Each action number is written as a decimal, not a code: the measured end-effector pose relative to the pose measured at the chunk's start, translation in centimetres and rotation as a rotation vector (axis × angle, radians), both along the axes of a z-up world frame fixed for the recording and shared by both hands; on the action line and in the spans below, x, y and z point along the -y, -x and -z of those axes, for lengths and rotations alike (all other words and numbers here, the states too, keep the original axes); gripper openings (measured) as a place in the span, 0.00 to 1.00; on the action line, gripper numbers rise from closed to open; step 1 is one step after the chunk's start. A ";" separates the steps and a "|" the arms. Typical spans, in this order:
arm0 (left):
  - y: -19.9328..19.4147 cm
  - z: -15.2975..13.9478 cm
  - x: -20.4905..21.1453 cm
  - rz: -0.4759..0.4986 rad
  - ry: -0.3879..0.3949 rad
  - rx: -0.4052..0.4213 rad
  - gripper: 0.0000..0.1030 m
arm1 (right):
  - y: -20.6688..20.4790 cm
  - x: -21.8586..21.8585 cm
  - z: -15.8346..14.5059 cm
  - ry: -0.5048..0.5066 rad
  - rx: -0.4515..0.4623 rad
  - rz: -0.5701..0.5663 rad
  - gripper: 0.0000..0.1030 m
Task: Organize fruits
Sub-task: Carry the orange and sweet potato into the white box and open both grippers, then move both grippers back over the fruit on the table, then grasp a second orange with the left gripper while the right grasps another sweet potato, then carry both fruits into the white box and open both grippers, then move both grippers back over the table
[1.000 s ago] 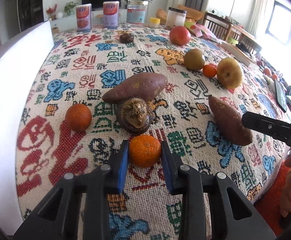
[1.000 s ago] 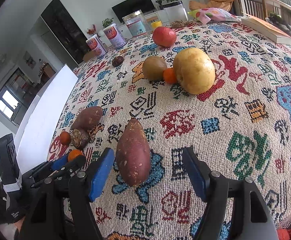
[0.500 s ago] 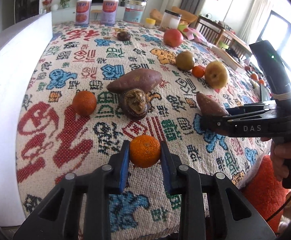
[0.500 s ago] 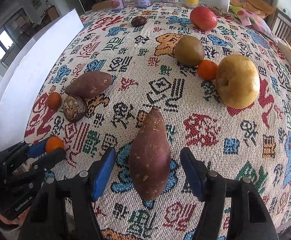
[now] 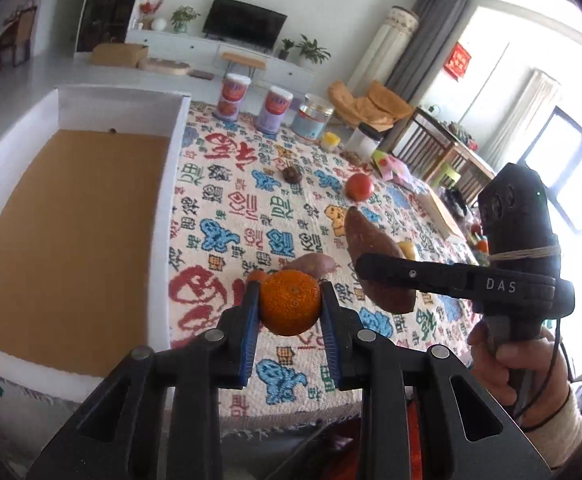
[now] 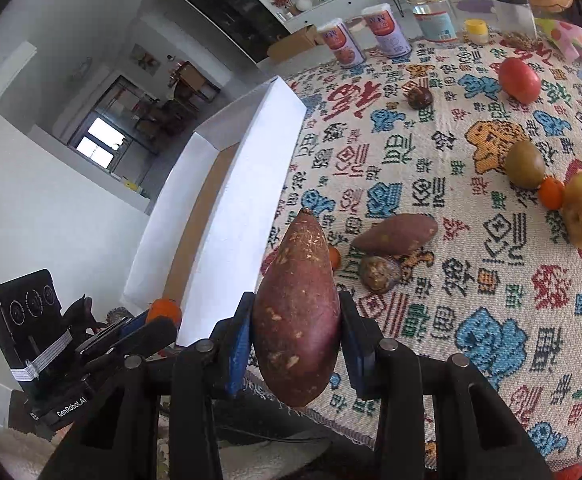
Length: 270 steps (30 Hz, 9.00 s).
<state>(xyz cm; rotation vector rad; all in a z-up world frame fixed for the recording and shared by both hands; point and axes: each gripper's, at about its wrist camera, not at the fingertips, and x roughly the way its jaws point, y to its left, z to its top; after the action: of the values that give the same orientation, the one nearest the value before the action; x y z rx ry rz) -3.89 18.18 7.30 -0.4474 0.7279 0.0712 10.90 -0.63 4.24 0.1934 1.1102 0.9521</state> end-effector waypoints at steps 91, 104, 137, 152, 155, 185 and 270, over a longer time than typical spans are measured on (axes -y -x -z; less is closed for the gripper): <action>-8.5 16.9 9.5 -0.076 -0.379 -0.151 0.99 | -1.3 9.6 13.3 0.563 0.248 0.516 1.00; -9.0 16.8 9.4 -0.060 -0.374 -0.185 0.99 | -1.3 9.5 13.3 0.573 0.240 0.504 1.00; -12.0 14.7 4.8 0.043 -0.310 -0.186 0.88 | -1.1 9.5 13.3 0.575 0.238 0.501 1.00; -11.8 15.2 4.9 0.059 -0.257 -0.178 0.29 | -1.0 9.8 13.1 0.552 0.233 0.507 1.00; -10.6 15.2 4.6 0.051 -0.228 -0.181 0.29 | -0.8 11.0 12.0 0.408 0.208 0.513 0.96; -7.0 15.1 5.0 0.068 -0.169 -0.173 0.29 | -10.8 -8.9 12.1 0.375 0.073 0.164 0.50; -12.8 16.9 9.6 0.001 -0.365 -0.200 0.98 | -3.5 11.4 12.9 0.501 0.276 0.526 0.93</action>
<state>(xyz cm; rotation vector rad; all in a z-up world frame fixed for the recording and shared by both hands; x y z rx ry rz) 8.88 8.61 -9.63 -0.0910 0.8902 0.2458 14.35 -12.00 -8.68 -0.0575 0.9401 0.2085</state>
